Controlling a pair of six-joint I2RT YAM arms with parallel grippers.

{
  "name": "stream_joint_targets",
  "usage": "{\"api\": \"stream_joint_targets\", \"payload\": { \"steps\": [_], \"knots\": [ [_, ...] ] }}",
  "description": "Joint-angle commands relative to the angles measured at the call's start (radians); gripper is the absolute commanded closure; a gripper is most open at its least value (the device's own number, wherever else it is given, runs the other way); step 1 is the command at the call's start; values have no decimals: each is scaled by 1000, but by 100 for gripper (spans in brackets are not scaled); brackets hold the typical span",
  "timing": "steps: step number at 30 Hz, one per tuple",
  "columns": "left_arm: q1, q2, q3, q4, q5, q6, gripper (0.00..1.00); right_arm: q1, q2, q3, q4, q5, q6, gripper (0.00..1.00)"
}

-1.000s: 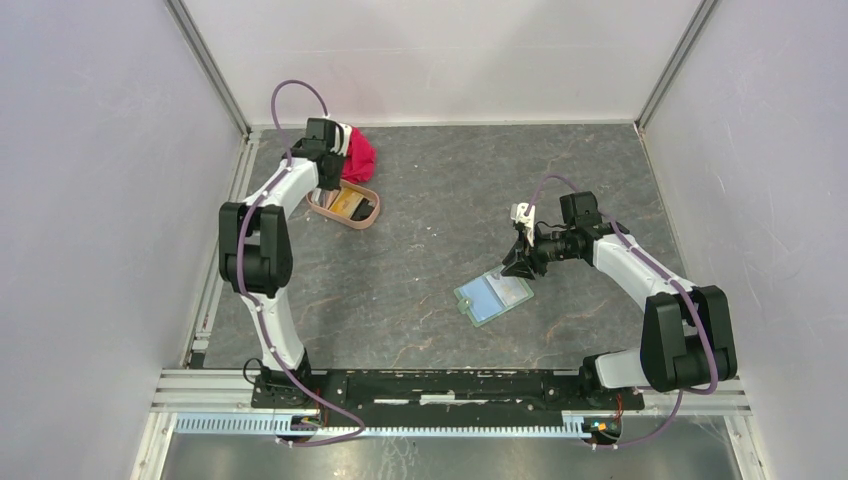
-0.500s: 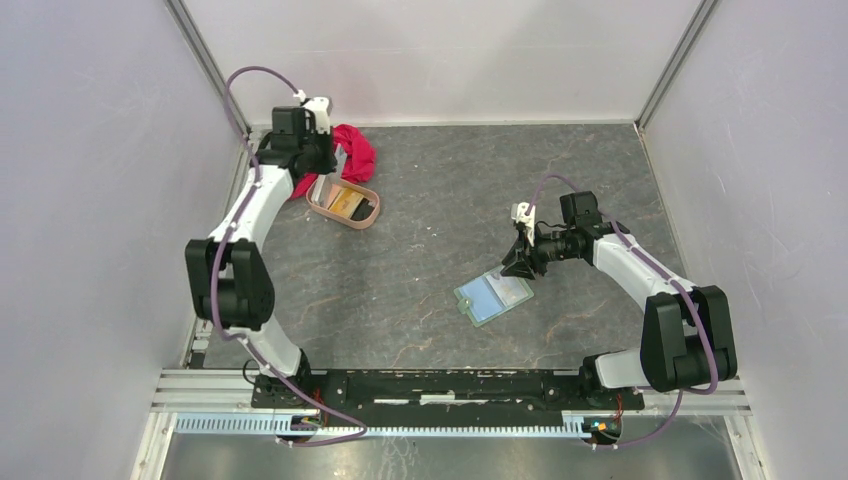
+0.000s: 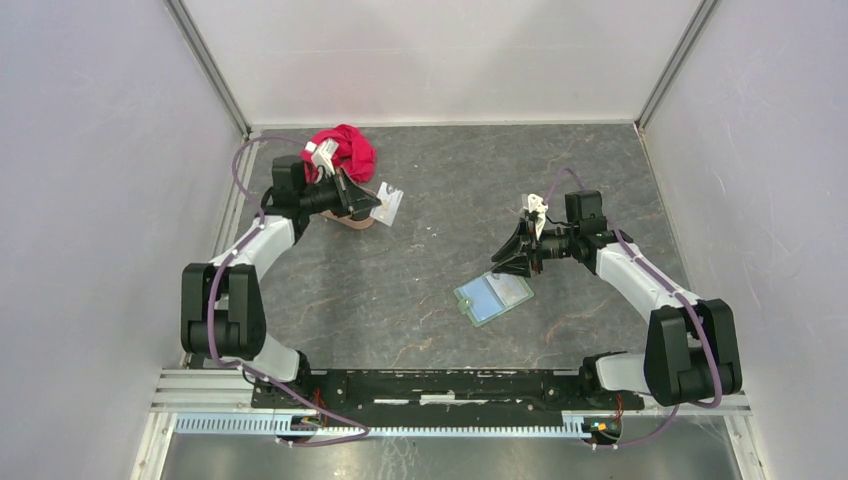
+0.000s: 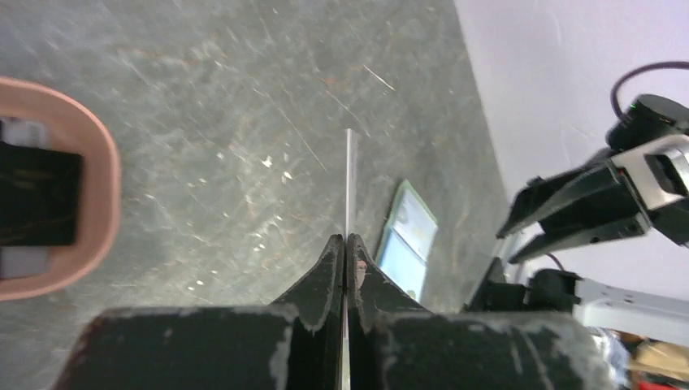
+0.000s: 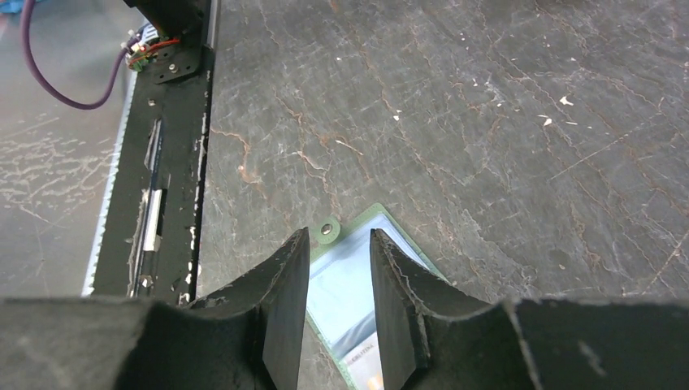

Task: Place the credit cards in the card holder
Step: Place the credit card in the storage box.

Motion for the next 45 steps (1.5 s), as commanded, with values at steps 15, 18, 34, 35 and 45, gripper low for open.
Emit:
{"api": "stream_joint_targets", "payload": {
  "steps": [15,18,34,35,45],
  "knots": [
    [-5,153,468,-583,-762,568,98,5,14,28,-41,-19,-47,60],
    [-5,190,480,-578,-786,593,98,6,22,30,-43,-21,-48,60],
    [-6,338,559,-561,-803,620,96,5,31,40,-83,-14,-86,60],
    [-6,336,562,-561,-803,620,96,5,32,40,-83,-15,-87,60],
    [-5,353,531,-494,-839,659,94,6,33,43,-89,-15,-93,60]
  ]
}}
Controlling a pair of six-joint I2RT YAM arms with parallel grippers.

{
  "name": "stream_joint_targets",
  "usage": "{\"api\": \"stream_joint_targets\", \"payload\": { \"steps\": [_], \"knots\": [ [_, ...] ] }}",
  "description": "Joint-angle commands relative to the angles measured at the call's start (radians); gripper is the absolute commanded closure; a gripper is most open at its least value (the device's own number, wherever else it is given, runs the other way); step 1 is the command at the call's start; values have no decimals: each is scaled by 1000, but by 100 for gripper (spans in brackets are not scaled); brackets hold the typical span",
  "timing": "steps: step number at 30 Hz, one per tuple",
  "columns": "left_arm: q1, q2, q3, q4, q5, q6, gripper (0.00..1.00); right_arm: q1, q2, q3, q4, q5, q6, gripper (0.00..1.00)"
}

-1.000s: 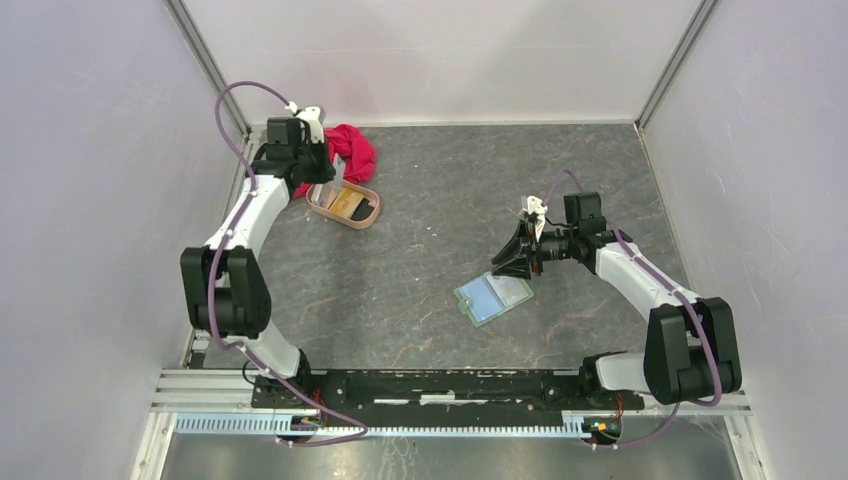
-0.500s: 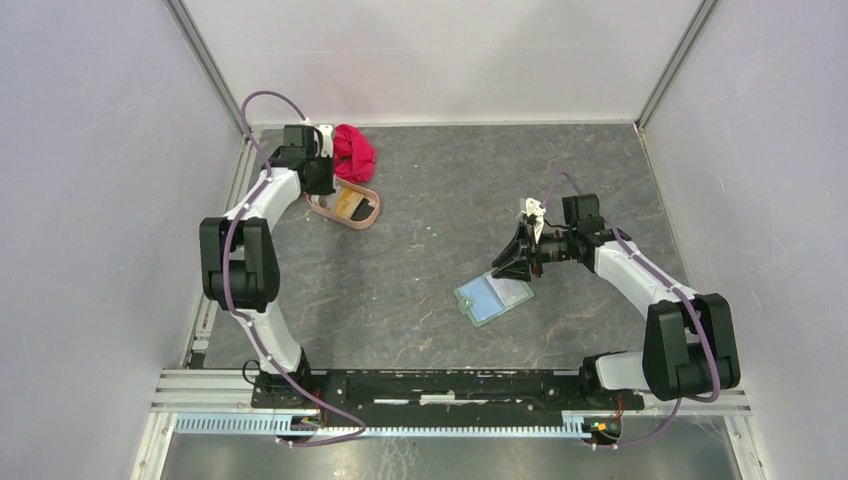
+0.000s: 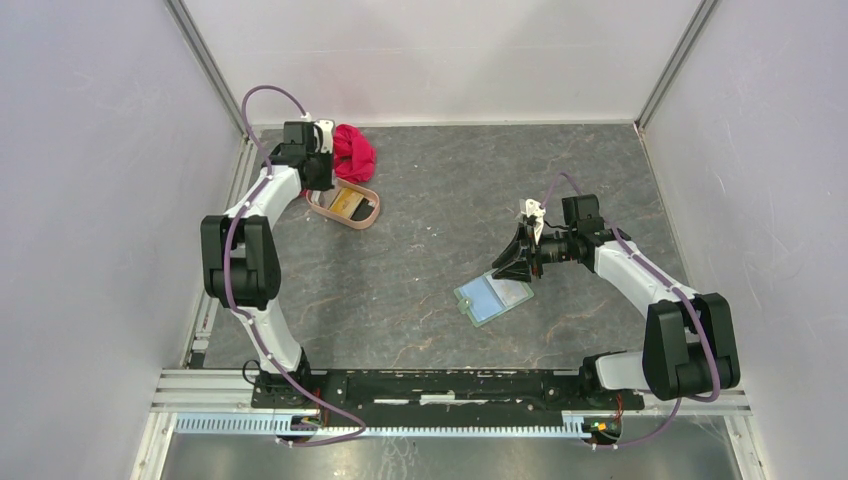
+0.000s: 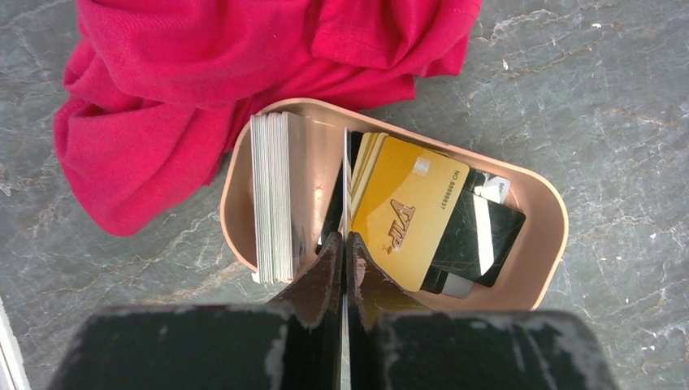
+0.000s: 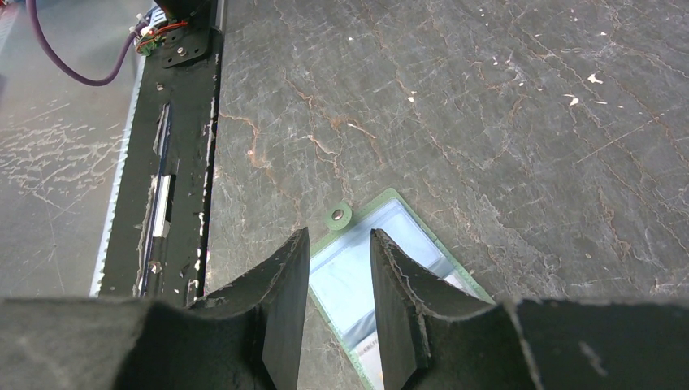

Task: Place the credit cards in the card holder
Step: Place the credit card in the storage box.

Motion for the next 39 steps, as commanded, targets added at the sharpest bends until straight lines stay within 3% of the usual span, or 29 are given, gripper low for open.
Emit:
{"api": "stream_joint_targets", "payload": {
  "steps": [1,11,23,26,32,34,35,36,37,39],
  "knots": [
    [-3,25,7,69,-22,55,94,5,6,43,-8,-9,-24,60],
    [-4,54,-12,97,-33,57,86,4,9,47,-20,-6,-35,60],
    [-4,45,-26,101,-28,58,84,4,11,51,-31,-10,-43,60],
    [-7,26,-30,108,-12,51,76,5,10,51,-30,-10,-43,60],
    [-9,-11,-50,126,-56,57,69,5,12,51,-34,-12,-44,60],
    [-16,-32,-74,155,-119,74,64,5,13,51,-33,-12,-45,60],
    [-19,-42,-83,172,-161,84,52,5,13,51,-34,-14,-45,60],
    [-19,-49,-93,186,-192,92,14,5,15,52,-34,-16,-46,60],
    [-19,-54,-100,195,-212,99,1,4,17,53,-35,-18,-46,60],
    [-19,-59,-104,200,-242,106,0,5,18,54,-38,-17,-48,60]
  ]
}}
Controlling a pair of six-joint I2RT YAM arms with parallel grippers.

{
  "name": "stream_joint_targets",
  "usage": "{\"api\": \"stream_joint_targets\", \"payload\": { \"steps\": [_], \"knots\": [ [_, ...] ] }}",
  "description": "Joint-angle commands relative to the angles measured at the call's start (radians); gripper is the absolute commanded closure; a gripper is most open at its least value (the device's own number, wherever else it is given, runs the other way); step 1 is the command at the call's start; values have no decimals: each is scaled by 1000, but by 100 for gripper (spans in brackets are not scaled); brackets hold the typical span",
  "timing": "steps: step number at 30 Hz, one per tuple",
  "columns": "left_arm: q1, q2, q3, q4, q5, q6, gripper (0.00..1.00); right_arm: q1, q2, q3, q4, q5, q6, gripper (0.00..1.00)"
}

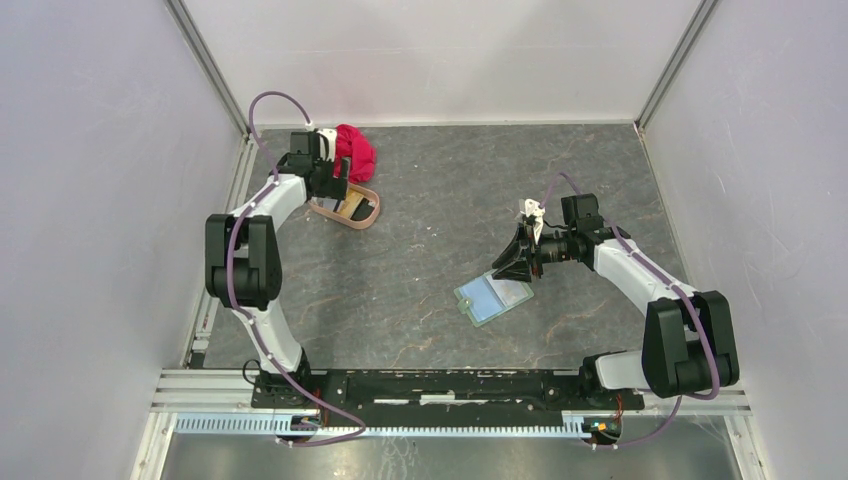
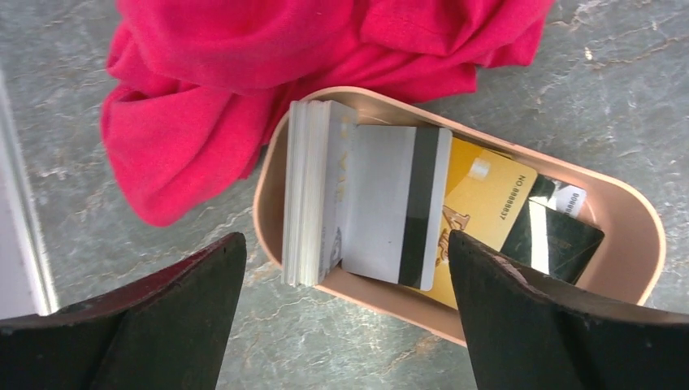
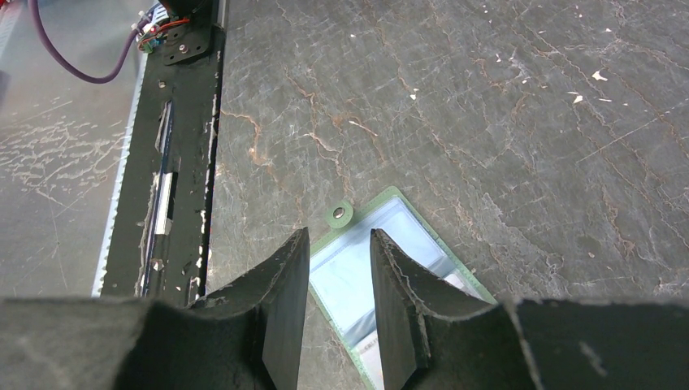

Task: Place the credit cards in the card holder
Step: Place the credit card in the storage box, then pick up the credit card from the storage box.

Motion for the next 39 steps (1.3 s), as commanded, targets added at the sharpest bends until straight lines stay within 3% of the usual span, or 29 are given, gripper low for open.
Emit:
{"api": "stream_joint_targets", "payload": {
  "steps": [1,7,11,17,25,39],
  "knots": [
    [-6,-65,-11,82,-121,67,0,4,7,40,-8,-16,-25,60],
    [-5,-77,-8,109,-101,60,0,5,11,42,-8,-16,-26,60],
    [6,-28,8,134,-190,46,0,4,14,43,-12,-16,-31,60],
    [43,53,84,36,-73,59,0,5,22,44,-17,-14,-33,60],
    [54,110,108,21,-57,79,16,5,43,58,-48,-12,-63,60],
    [89,111,129,13,-80,67,30,6,50,59,-51,-11,-66,60]
  ]
}}
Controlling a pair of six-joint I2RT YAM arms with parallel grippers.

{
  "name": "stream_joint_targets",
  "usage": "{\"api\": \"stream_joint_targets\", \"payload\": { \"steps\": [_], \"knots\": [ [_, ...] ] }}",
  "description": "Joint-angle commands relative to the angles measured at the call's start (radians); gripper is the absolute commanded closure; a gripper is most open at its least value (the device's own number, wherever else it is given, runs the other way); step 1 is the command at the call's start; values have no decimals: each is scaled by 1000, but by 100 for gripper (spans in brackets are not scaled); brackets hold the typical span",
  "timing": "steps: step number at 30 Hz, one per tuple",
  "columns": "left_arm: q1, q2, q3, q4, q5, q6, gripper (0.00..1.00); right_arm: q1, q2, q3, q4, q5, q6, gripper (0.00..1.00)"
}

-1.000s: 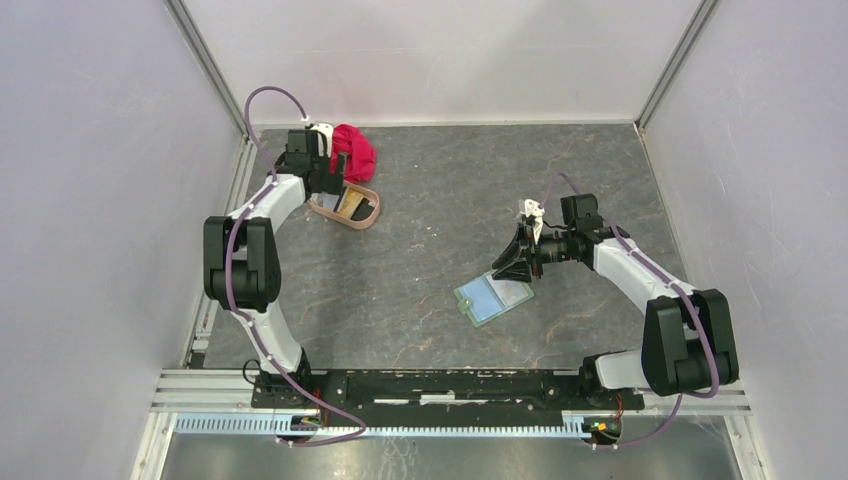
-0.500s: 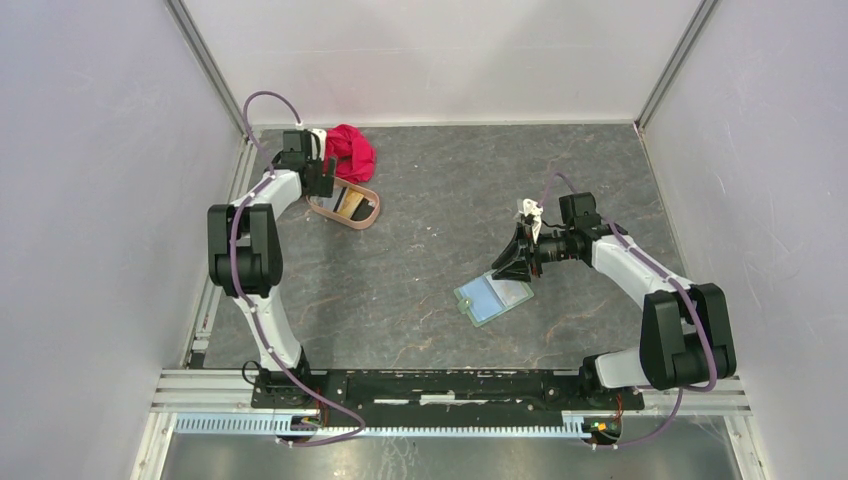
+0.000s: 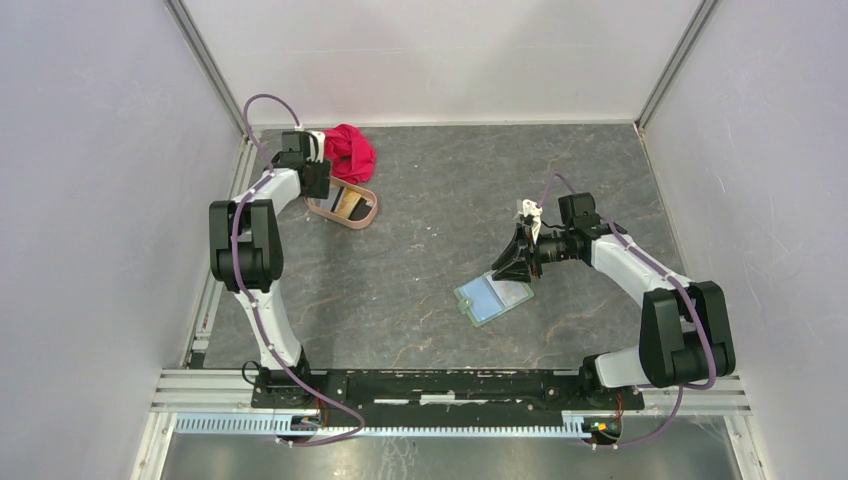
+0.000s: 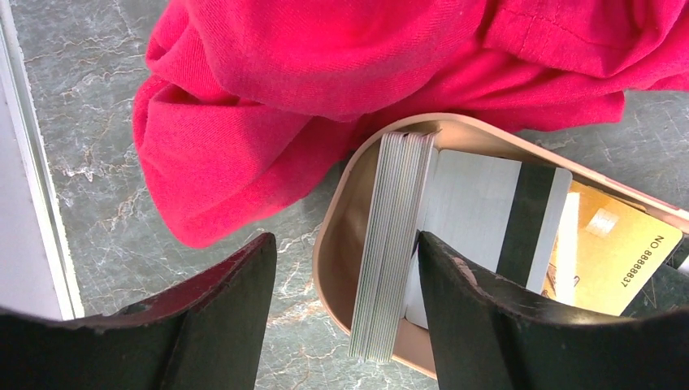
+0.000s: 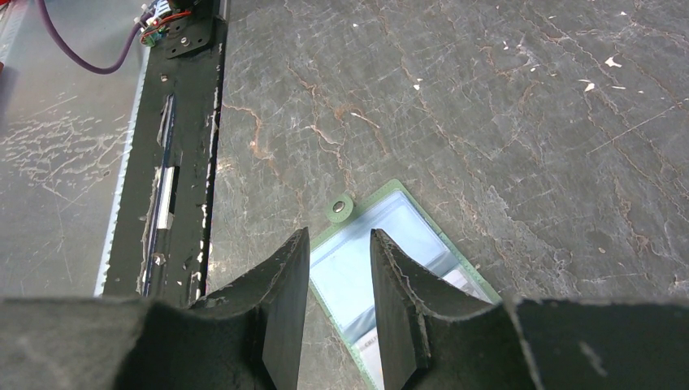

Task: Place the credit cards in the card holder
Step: Pick up the credit card from the storage box.

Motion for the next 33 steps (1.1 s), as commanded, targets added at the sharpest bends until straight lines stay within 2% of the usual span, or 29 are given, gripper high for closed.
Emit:
{"api": "stream_joint_targets", "payload": {
  "steps": [1,25,33],
  "knots": [
    [15,-31,44,11,-12,20,30,5,5,38,-8,-12,-22,60],
    [21,-87,48,-7,15,5,34,6,2,40,-12,-14,-25,60],
    [21,-74,58,-19,35,-1,46,6,4,41,-13,-14,-28,60]
  ]
}}
